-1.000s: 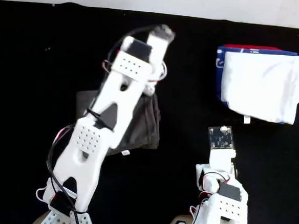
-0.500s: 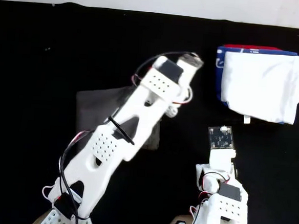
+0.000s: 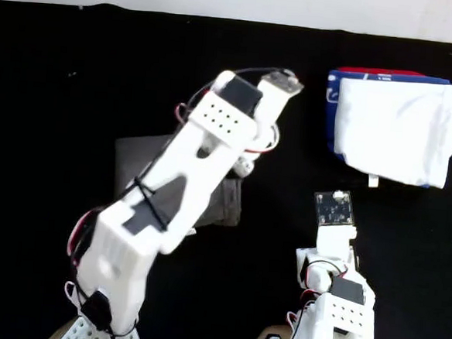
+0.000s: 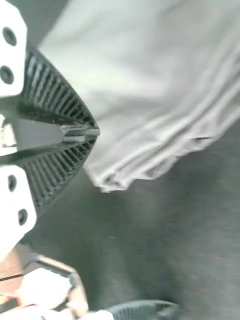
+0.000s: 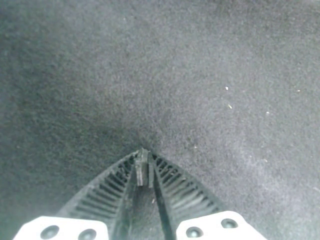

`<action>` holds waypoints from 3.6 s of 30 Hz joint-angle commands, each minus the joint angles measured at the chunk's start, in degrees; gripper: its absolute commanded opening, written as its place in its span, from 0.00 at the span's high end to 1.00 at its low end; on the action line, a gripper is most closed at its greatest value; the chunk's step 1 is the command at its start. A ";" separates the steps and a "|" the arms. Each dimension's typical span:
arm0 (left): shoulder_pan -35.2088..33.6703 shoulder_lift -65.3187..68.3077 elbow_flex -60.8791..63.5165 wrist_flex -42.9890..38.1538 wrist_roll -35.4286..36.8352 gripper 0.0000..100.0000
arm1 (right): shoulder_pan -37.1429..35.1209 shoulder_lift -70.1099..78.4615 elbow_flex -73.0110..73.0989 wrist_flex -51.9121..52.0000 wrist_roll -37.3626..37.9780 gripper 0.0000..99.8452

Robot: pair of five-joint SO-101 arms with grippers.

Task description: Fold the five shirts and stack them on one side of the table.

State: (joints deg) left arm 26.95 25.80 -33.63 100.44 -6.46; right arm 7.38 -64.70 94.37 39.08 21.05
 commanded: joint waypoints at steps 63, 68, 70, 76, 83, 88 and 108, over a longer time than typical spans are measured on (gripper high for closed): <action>-32.22 -0.57 29.76 -44.84 4.13 0.99 | 1.45 0.04 0.92 -1.19 -0.44 0.99; -34.51 -1.27 29.67 -44.48 4.40 0.99 | 1.45 0.04 0.92 -1.19 -0.44 0.99; -34.33 -2.77 29.76 -44.48 4.40 0.99 | 1.45 0.04 0.92 -1.19 -0.44 0.99; -33.19 -11.91 30.11 -39.03 4.48 0.99 | 1.45 0.04 0.92 -1.19 -0.44 0.99; -33.36 -20.09 32.84 -25.76 4.22 0.99 | 1.45 0.04 0.92 -1.19 -0.44 0.99; -33.27 -27.74 44.35 -22.77 4.31 0.99 | 1.45 0.04 0.92 -1.19 -0.44 0.99; -52.18 -75.12 106.33 -48.35 -8.97 0.99 | 1.45 0.04 -5.05 6.55 -0.44 0.99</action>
State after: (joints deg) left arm -24.40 -48.57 68.88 56.66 -14.73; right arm 7.38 -64.70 93.76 40.92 21.05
